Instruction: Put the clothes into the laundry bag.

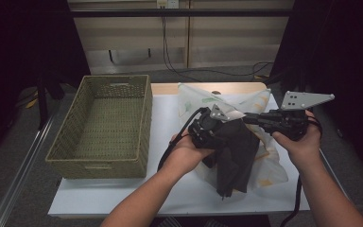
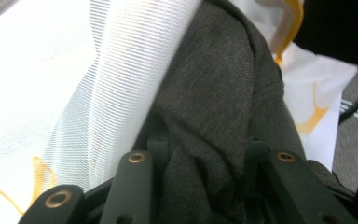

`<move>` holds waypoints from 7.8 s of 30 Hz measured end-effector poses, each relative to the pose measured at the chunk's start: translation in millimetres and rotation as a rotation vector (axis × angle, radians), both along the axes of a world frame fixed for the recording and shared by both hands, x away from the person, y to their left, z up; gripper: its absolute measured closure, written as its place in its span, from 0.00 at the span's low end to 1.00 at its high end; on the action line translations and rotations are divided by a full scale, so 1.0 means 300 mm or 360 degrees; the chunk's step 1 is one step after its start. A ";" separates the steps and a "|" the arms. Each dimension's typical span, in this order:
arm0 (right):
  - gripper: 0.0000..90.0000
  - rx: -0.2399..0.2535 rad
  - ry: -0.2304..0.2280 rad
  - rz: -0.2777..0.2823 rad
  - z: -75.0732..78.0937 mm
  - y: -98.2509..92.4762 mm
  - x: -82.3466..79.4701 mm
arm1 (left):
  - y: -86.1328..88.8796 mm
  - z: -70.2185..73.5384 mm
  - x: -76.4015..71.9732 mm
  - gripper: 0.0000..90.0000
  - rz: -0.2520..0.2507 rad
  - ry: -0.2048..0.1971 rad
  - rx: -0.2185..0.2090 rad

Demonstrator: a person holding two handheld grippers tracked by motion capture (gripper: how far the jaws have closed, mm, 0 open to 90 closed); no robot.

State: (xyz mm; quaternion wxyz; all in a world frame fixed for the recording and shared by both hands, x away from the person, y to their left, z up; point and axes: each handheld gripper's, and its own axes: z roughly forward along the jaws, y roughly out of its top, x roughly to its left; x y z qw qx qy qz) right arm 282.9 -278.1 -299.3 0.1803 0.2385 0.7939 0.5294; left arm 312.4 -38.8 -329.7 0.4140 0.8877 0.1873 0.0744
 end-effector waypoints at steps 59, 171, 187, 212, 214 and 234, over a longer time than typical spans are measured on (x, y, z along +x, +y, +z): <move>1.00 -0.0073 0.0136 0.0039 -0.109 0.034 0.015 | -0.031 -0.186 0.137 0.67 0.0321 -0.0025 -0.0155; 0.92 -0.0372 0.0560 -0.0535 -0.517 -0.316 -0.160 | 0.305 -0.308 -0.065 0.30 0.0204 0.0148 0.0071; 1.00 -0.0408 0.0452 -0.0401 -0.438 -0.294 -0.267 | 0.279 -0.309 -0.080 0.30 0.0148 0.0168 0.0055; 0.71 -0.0400 0.0449 -0.0620 -0.434 -0.393 -0.310 | 0.252 -0.324 -0.085 0.31 0.0155 0.0151 0.0113; 0.67 -0.0391 0.0422 -0.0646 -0.423 -0.393 -0.311 | 0.251 -0.324 -0.080 0.31 0.0161 0.0147 0.0138; 0.65 -0.0328 0.0272 -0.0562 -0.334 -0.327 -0.289 | 0.193 -0.428 0.028 0.42 0.0309 0.0219 0.0134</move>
